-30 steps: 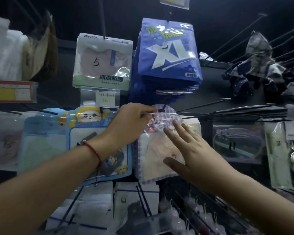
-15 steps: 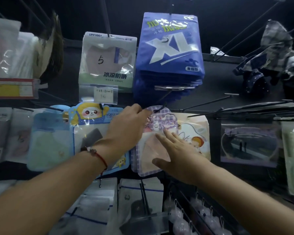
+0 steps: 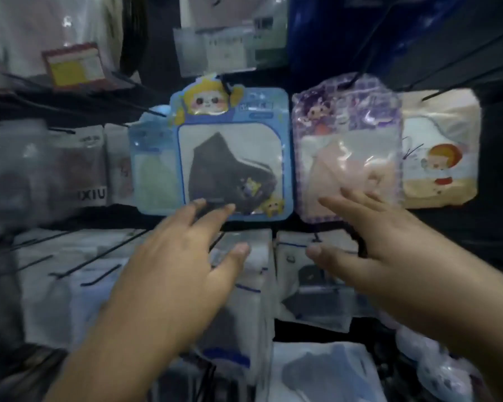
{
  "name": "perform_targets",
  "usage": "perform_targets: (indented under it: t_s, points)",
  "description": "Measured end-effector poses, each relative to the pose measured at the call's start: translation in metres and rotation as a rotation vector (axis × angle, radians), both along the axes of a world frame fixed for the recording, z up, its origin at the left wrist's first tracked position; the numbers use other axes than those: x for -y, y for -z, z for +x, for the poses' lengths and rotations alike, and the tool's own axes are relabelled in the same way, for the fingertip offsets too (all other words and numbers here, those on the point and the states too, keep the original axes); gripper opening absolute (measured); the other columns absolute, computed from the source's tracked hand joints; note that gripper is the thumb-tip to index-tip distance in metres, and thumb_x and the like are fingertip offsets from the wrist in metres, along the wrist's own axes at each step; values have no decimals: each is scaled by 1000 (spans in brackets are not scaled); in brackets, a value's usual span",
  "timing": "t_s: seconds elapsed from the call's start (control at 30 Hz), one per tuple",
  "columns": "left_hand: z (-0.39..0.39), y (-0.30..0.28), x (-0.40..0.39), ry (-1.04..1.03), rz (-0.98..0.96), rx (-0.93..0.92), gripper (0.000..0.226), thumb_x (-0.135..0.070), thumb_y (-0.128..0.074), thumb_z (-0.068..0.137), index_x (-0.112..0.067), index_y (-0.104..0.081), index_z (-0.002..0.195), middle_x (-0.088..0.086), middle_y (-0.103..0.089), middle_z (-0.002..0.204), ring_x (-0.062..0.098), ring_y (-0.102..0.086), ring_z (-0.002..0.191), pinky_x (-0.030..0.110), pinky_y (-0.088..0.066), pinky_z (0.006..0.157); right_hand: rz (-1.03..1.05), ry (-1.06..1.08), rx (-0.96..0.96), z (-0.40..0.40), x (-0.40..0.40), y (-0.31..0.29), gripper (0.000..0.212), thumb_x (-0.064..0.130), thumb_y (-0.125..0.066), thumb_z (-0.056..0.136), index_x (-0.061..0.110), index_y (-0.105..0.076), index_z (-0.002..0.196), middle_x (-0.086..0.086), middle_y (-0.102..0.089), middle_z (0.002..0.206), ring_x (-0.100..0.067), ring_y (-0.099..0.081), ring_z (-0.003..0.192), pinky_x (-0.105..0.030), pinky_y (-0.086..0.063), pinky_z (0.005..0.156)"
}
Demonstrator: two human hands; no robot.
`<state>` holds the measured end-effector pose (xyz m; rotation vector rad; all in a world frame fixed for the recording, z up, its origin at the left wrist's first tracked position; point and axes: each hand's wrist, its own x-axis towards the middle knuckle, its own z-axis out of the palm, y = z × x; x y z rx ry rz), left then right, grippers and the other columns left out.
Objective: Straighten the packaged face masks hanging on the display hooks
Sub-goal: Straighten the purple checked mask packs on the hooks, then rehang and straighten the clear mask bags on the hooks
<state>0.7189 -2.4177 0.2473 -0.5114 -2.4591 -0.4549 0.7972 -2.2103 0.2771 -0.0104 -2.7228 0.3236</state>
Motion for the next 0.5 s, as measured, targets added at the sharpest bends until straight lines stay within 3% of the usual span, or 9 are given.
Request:
perform_targets:
  t_s: [0.27, 0.5]
  points:
    - [-24, 35, 79, -106, 49, 58, 61, -65, -40, 93, -52, -25, 150, -18, -10, 164, 11, -19, 149, 38, -23, 118, -174, -266, -43, -28, 90, 46, 67, 64, -39, 89, 56, -8, 147, 33, 8, 155, 8, 12, 142, -23, 4, 118]
    - [-30, 53, 181, -165, 46, 138, 63, -66, -39, 94, -51, -20, 152, -16, -1, 166, 11, -11, 151, 36, -18, 120, -148, -222, -24, -54, 184, 65, 70, 63, -41, 91, 50, -7, 151, 26, 7, 159, 0, 6, 146, -26, -3, 118]
